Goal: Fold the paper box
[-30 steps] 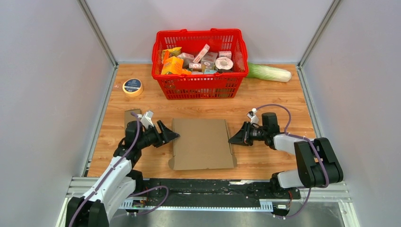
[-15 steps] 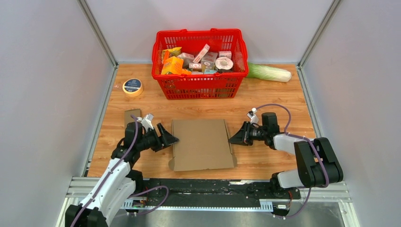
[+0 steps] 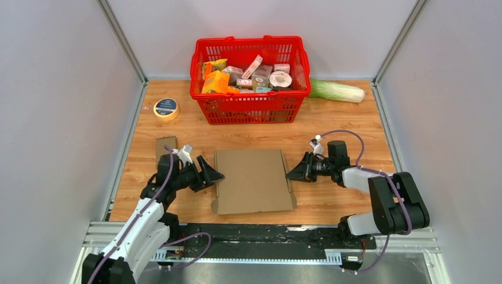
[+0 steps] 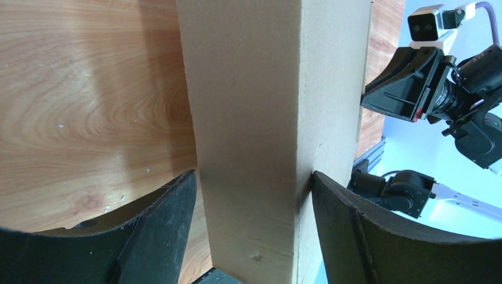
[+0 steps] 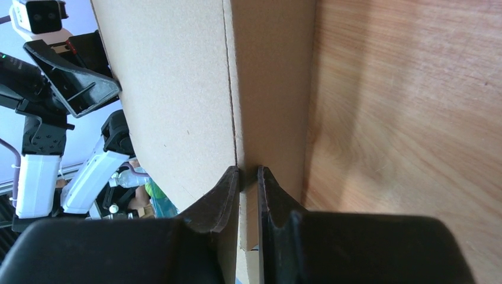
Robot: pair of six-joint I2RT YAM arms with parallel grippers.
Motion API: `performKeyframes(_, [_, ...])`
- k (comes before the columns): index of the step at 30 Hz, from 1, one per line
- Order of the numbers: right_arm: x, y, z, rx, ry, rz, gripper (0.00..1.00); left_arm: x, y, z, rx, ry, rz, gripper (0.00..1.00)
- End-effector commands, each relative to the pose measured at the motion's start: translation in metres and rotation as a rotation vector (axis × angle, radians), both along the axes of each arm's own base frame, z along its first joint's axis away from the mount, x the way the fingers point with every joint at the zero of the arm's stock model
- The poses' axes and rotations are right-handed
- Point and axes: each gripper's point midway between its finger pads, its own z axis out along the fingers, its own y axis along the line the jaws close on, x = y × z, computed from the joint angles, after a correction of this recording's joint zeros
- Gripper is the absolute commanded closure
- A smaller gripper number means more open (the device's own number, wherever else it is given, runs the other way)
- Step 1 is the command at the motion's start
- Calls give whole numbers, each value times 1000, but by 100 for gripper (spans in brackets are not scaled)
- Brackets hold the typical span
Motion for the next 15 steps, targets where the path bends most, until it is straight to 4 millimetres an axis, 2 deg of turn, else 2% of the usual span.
performKeyframes(1, [0,-21,-43,-191,37,-88,85,8,-11,6,-84,-38,-20,21])
performKeyframes(10, [2,-27,-48,-195,74,-119,89,8,-17,0,-104,-10,-57,21])
performKeyframes(15, [2,-27,-49,-186,85,-122,87,7,-16,0,-100,18,-44,20])
